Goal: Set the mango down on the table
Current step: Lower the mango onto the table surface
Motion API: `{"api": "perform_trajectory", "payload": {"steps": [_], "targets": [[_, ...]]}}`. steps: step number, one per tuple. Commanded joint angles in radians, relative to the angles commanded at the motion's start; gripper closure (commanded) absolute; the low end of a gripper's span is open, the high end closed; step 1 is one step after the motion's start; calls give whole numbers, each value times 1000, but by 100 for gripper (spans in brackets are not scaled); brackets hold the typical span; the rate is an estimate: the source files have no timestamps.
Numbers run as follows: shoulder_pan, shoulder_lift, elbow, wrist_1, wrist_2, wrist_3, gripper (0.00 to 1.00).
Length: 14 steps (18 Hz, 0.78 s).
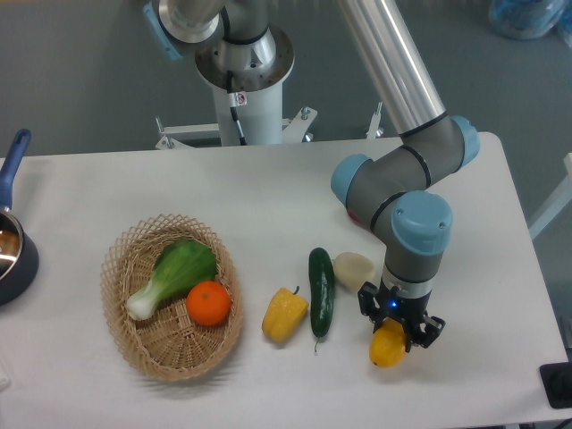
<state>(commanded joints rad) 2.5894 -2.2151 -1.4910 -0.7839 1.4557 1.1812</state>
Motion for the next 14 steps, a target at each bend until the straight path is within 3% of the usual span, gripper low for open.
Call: {"api": "perform_trajectory", "payload": {"steps": [14], "targets": [[-5,-5,-3,0,0,-18,51]]}}
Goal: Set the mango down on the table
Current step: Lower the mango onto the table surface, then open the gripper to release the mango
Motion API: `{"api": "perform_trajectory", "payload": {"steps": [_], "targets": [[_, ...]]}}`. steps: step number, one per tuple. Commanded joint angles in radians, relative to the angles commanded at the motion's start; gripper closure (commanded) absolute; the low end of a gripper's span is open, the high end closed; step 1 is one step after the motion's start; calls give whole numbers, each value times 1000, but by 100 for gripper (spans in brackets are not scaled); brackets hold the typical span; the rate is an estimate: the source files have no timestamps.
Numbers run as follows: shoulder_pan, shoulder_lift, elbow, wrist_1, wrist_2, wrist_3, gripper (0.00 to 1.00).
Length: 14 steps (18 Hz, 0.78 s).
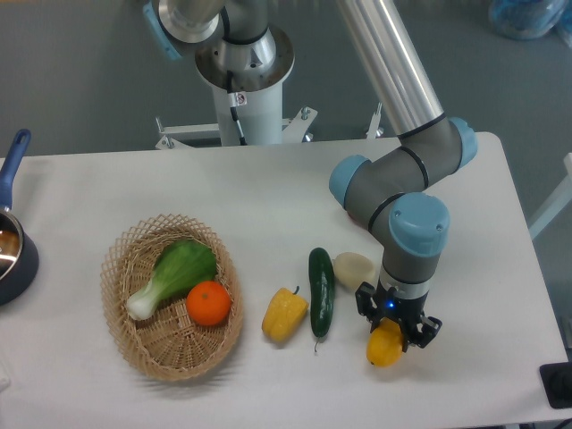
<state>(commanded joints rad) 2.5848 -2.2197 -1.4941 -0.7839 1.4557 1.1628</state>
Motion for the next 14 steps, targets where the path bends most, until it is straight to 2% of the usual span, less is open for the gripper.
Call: {"api": "perform_trajectory", "payload": {"steps": [4,5,8,11,13,14], "targets": [[-3,0,-8,0,0,-2,46],[-3,0,-11,0,0,-2,41],[-3,0,-12,0,0,-2,39],[-3,0,-11,2,0,1,27],[-3,0,-6,2,0,8,6],[-3,0,-2,2,0,9,1]]}}
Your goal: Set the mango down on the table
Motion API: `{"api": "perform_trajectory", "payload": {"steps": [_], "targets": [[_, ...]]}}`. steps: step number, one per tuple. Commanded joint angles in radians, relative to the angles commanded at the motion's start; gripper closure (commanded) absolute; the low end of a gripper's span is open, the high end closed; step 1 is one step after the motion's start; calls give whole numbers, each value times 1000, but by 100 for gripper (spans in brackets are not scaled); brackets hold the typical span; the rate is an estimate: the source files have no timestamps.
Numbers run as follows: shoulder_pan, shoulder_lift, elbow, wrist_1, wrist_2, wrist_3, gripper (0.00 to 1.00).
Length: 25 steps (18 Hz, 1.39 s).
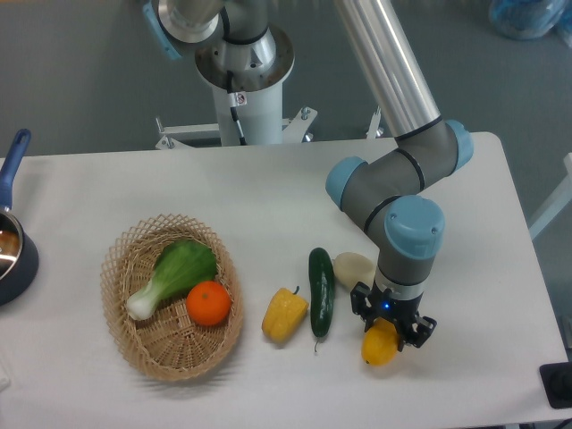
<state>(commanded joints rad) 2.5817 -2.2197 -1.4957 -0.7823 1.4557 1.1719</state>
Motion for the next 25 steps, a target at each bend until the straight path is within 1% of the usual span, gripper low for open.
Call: {"api": "perform_trajectory", "payload": {"steps": [3,5,8,10,12,14,16,18,20,23,25], "targets": [[2,15,5,2,0,0,0],[2,41,21,3,0,-5,0],[-5,80,92,5,-17,-12,0],[-8,106,135,6,-50,-24,0],[-3,147,147,5,-58,-43,0],[8,192,141,-2,-60,-41,0],[52,233,137,-11,-61,-31,0],[77,242,138,-34,-64,-11,0],[101,259,138,-64,-69,46,0],[147,285,137,-145,-95,182,0],[184,320,123,-210,-103,276,0]]}}
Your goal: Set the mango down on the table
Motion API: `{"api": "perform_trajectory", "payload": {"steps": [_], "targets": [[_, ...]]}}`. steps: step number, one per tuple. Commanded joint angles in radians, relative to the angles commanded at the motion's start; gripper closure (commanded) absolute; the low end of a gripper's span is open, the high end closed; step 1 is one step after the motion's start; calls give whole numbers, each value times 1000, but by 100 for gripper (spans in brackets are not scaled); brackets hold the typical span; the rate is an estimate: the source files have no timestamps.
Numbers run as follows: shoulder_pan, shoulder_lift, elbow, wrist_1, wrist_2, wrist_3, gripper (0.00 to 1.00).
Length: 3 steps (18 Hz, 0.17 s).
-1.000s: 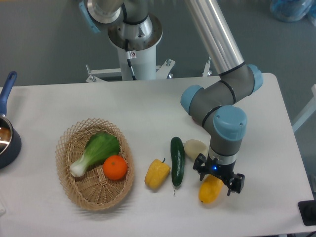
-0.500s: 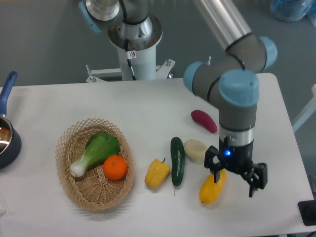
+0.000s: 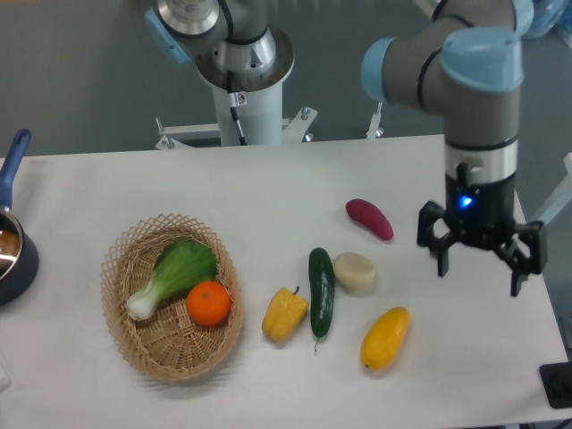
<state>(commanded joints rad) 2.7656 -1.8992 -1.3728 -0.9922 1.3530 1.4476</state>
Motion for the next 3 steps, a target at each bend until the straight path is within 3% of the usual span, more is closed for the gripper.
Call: {"api": "perform_trajectory", "payload": {"steps": [3], "targets": [[72,61,-67,-16,-58,111,0]]}}
